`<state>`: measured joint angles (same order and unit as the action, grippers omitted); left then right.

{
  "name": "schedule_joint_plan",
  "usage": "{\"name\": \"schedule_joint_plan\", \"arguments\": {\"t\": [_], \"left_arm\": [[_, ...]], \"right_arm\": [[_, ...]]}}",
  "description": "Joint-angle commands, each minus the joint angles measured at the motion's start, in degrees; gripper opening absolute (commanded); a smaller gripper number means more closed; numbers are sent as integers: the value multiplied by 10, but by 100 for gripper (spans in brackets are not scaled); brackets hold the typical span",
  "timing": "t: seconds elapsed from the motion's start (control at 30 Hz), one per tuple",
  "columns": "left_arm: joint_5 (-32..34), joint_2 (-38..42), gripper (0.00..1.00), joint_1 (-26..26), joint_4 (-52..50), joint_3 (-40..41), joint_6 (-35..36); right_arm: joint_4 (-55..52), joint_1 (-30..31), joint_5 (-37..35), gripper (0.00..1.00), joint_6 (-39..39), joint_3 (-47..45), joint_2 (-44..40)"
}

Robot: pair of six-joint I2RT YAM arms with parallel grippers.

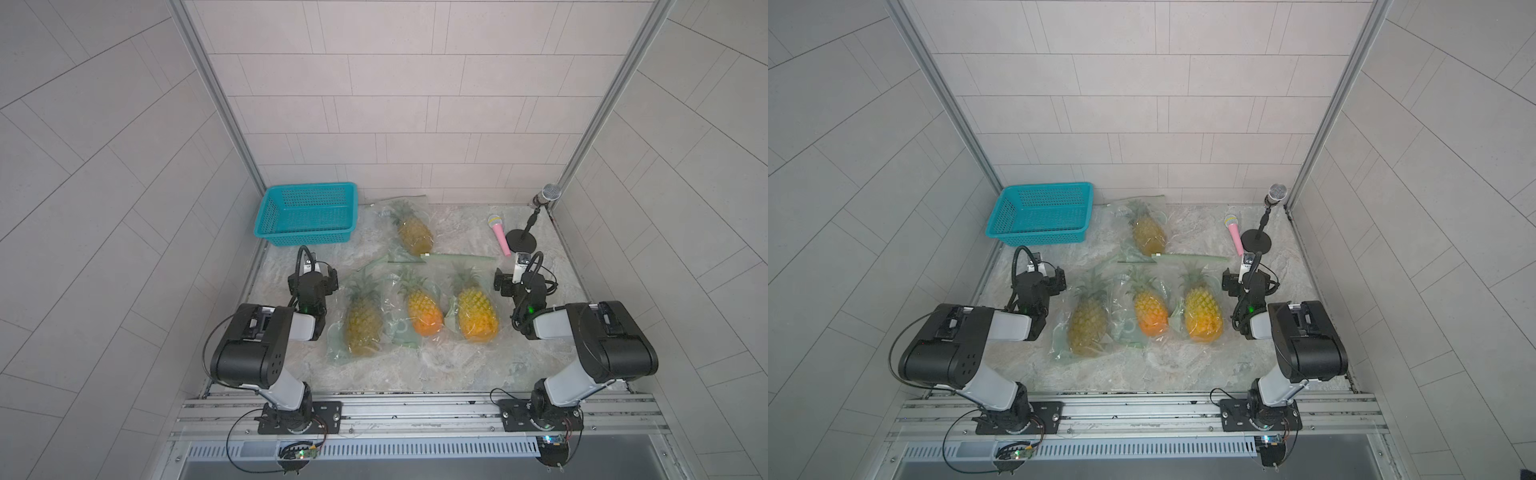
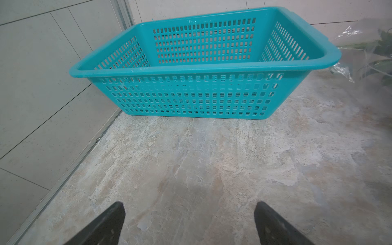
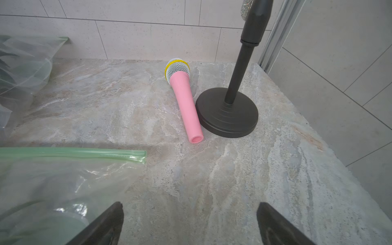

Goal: Open the zip-top bag and take out the pineapple
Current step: Adjust the zipper food storage bag at the center of the board.

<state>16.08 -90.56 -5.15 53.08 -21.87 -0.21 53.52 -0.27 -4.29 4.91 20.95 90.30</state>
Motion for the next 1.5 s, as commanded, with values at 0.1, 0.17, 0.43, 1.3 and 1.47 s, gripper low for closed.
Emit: {"name": "schedule_joint_plan", "arguments": {"t": [0.1, 0.17, 0.43, 1.3, 1.47], "left_arm": [[2, -2, 100, 4, 4, -6, 4], [1, -2, 100, 4, 3, -6, 3], [2, -2, 100, 4, 4, -6, 3], [60, 322, 100, -5, -431, -86, -218], [-31, 392, 100, -5, -628, -164, -288]], "right_arm": [[2, 3, -1, 100, -2, 4, -6], [1, 3, -1, 100, -2, 5, -5], [0, 3, -2, 100, -2, 5, -5], [-514, 62, 53, 100, 118, 212, -256], [-613, 136, 134, 100, 104, 302, -200]]}}
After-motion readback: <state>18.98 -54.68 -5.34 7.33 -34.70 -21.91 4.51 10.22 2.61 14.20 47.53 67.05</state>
